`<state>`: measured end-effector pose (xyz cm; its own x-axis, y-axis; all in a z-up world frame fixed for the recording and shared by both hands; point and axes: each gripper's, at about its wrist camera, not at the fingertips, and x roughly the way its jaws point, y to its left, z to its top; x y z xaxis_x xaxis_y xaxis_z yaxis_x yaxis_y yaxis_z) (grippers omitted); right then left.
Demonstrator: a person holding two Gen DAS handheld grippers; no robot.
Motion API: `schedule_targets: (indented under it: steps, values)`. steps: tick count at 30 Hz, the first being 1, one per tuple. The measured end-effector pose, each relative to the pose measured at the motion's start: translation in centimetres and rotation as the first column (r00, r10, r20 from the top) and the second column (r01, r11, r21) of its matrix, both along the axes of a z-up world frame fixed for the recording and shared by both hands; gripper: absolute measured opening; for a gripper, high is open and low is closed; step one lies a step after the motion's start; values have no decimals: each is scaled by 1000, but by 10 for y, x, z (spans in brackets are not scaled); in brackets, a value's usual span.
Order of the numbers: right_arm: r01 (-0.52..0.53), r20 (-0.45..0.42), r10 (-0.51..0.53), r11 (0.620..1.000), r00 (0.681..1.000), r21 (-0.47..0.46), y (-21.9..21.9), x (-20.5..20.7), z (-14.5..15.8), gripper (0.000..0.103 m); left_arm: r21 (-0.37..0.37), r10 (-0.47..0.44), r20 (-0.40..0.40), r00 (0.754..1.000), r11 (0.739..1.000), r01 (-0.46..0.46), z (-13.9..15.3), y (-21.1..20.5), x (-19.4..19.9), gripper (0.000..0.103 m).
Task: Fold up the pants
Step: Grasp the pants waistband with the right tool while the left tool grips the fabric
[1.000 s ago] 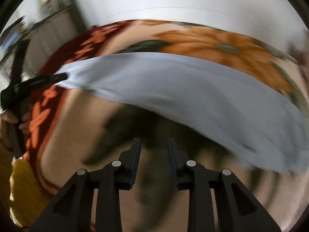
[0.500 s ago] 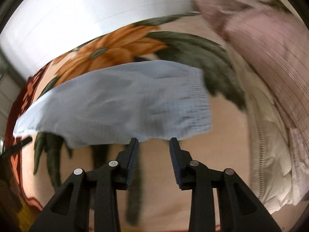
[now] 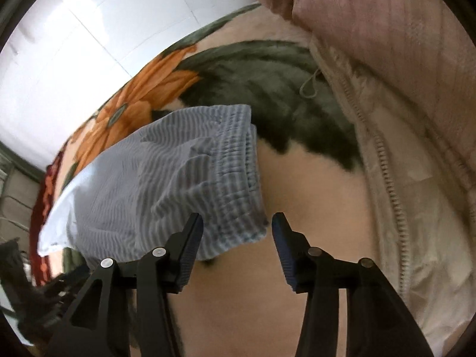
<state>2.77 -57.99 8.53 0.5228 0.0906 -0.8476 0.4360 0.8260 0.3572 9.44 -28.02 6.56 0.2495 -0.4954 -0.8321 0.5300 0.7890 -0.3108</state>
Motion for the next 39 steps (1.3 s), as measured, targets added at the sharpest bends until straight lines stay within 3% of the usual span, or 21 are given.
schedule_targets:
  steps: [9,10,11,13,14,17,20,23,30,33,35,39]
  values:
    - [-47,7,47,998,999,33,-7,17,-14,50,54,3,83,997,998,-8,-16,-23,3,59]
    - [-50,16,50,998,999,35,-9,16,-13,48,55,4,88,996,998,-9,-16,-23,3,59]
    - [-53,23,52,998,998,25,-10,16,-11,40,61,3,92,996,998,-9,-16,-24,4,58]
    - [-83,14,83,996,996,-9,-10,17,-8,33,113,-3,98,995,994,-8,-16,-27,4,30]
    - [-101,-10,101,994,995,-43,-8,18,-6,31,142,-15,96,995,990,1,-17,-27,6,8]
    - [-148,-17,148,974,989,-171,-1,20,14,29,122,-33,46,998,992,27,-9,-19,5,6]
    - [-175,8,183,948,983,-267,6,20,38,29,108,-64,48,997,992,58,8,-13,-4,4]
    - [-215,-31,218,913,975,-347,16,20,42,29,101,-102,29,994,990,99,15,-9,-16,1]
    - [-289,-165,253,921,953,-260,14,9,-1,29,102,-117,-5,993,988,117,0,-11,-34,1]
    - [-281,-142,253,928,957,-243,8,3,8,32,80,-127,35,991,989,123,14,-14,-34,1]
    - [-272,-104,253,927,962,-259,4,1,24,37,59,-122,82,989,991,117,28,-15,-30,2]
    - [-211,-35,212,920,977,-330,-9,12,52,56,33,-83,121,989,996,80,41,-19,-10,13]
